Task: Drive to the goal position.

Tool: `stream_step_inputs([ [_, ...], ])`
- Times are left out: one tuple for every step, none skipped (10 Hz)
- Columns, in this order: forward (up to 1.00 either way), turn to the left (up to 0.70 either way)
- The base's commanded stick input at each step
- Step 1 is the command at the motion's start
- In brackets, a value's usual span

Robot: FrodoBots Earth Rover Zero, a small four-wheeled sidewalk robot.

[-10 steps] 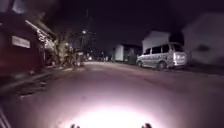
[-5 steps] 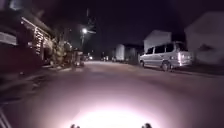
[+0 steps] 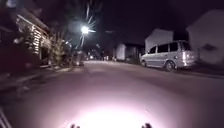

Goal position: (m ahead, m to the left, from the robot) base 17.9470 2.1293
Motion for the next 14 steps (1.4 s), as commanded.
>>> stream_step_inputs([
  [0.7, 0.2],
  [0.7, 0.0],
  [0.7, 0.0],
  [0.7, 0.0],
  [0.7, 0.0],
  [0.7, 0.0],
  [0.7, 0.0],
  [0.7, 0.0],
  [0.7, 0.0],
  [0.7, 0.0],
  [0.7, 0.0],
  [0.7, 0.0],
  [0.7, 0.0],
  [0.7, 0.0],
])
